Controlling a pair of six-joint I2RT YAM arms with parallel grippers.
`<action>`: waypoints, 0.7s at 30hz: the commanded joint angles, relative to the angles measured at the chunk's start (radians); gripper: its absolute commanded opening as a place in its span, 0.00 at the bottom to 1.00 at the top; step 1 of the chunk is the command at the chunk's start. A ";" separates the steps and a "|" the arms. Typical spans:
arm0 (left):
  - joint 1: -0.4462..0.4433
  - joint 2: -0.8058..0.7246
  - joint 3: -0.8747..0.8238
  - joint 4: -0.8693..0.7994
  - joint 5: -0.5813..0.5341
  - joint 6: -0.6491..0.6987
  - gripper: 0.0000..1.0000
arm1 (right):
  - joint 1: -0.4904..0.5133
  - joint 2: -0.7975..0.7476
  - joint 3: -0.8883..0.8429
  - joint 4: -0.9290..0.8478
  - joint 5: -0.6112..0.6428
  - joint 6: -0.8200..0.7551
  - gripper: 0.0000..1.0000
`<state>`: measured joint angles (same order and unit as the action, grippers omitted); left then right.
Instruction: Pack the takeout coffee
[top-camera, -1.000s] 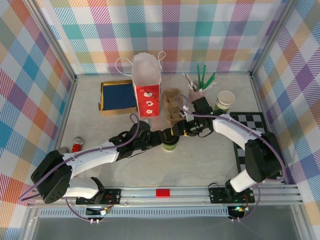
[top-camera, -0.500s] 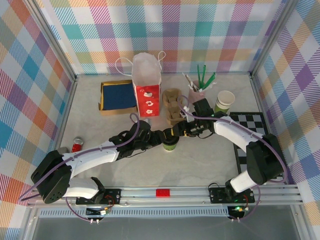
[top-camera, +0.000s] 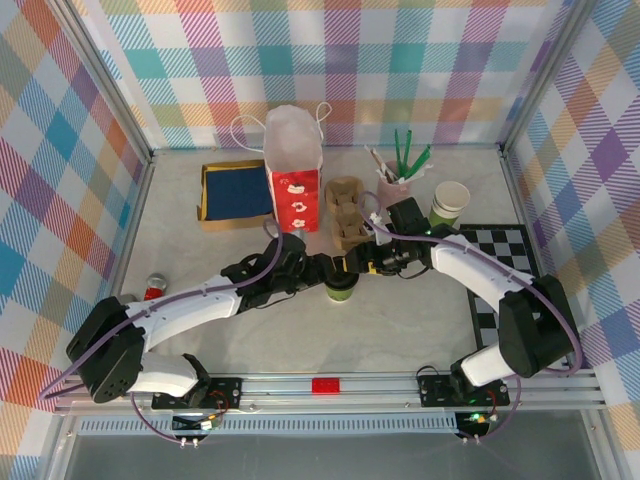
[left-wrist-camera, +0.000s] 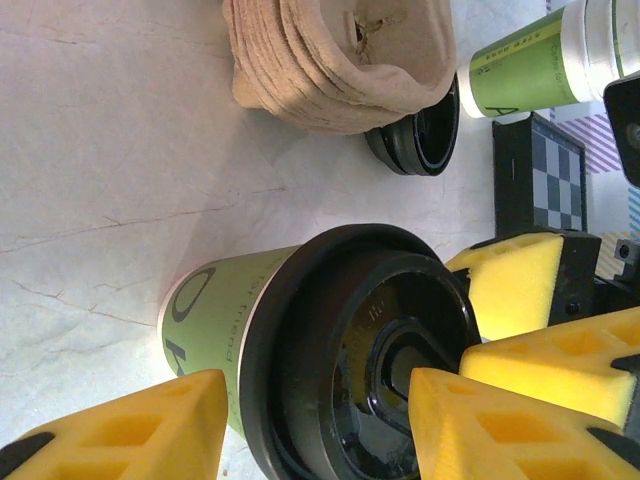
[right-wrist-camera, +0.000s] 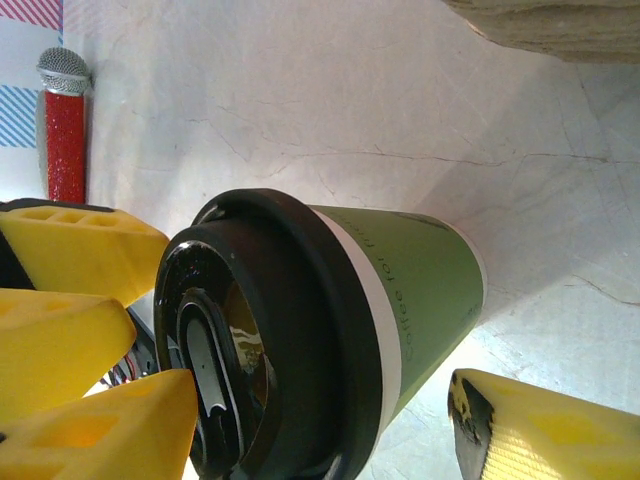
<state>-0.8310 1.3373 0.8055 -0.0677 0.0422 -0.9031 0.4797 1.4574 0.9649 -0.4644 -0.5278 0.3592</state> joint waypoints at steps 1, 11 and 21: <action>-0.001 0.016 0.034 -0.032 -0.005 0.028 0.51 | 0.007 -0.051 -0.018 -0.002 0.016 0.030 0.67; 0.013 0.069 0.067 0.010 0.030 0.039 0.51 | 0.041 -0.140 -0.108 0.111 0.012 0.124 0.62; 0.032 0.099 0.086 0.051 0.062 0.053 0.50 | 0.070 -0.178 -0.170 0.191 0.008 0.167 0.59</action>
<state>-0.8097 1.4200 0.8539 -0.0486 0.0757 -0.8703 0.5369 1.3132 0.8093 -0.3298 -0.5056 0.5030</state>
